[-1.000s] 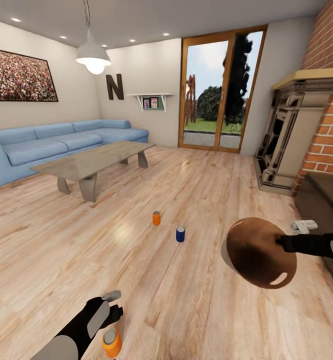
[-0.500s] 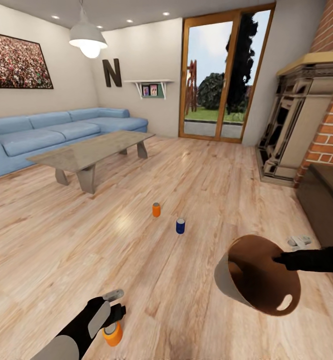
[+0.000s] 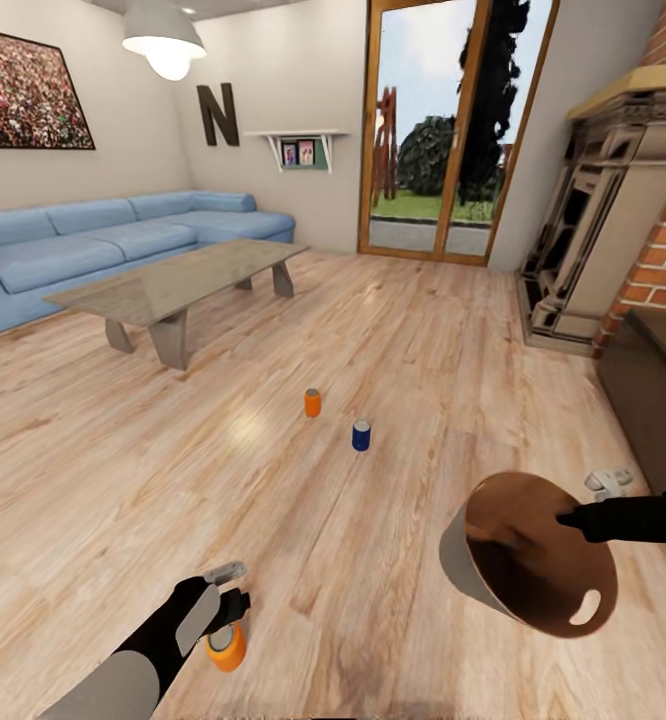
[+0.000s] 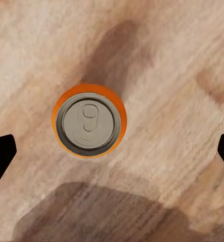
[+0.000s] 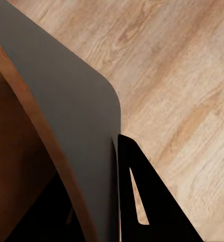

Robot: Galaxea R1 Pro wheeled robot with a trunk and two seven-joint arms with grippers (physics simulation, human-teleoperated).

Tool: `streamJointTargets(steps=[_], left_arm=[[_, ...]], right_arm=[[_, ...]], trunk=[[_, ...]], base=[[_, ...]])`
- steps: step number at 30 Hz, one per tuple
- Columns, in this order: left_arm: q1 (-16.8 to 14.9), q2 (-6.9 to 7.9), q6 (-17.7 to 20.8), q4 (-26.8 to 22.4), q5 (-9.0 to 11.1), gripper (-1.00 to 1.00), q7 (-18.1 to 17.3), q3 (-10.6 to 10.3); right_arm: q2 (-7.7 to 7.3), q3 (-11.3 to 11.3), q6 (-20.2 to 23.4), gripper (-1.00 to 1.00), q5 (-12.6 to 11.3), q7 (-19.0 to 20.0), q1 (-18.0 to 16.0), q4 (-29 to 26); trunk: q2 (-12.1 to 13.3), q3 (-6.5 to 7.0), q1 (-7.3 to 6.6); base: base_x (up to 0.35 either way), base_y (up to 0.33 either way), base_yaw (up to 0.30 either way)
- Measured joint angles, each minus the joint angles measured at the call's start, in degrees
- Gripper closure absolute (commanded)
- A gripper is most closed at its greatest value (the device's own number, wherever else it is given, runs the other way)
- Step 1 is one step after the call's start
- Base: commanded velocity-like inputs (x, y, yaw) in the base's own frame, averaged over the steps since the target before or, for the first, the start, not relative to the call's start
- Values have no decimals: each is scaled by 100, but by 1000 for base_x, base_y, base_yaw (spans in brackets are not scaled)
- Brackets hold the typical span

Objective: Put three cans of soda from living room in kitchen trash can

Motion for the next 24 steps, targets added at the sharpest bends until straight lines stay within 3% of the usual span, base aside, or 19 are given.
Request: streamJointTargets(steps=[5,10,24], left_arm=[[-184,78,-6,0,-1,-100,0,2],[-217,118,-7,0,5,-100,0,-7],[-318,144,-7,0,5,-100,-86,-10]], right_arm=[[-2,-3,-61,100,122,-8,-3,-5],[-24,-1,-22,100,-219,0,-11,-9],[-37,-10,-36,100,-338,-2,-21,-105]], trunk=[[-7,-111,13],[-13,-222,26],[-32,-532,62]], base=[[0,0,0],[0,0,0],[0,0,0]])
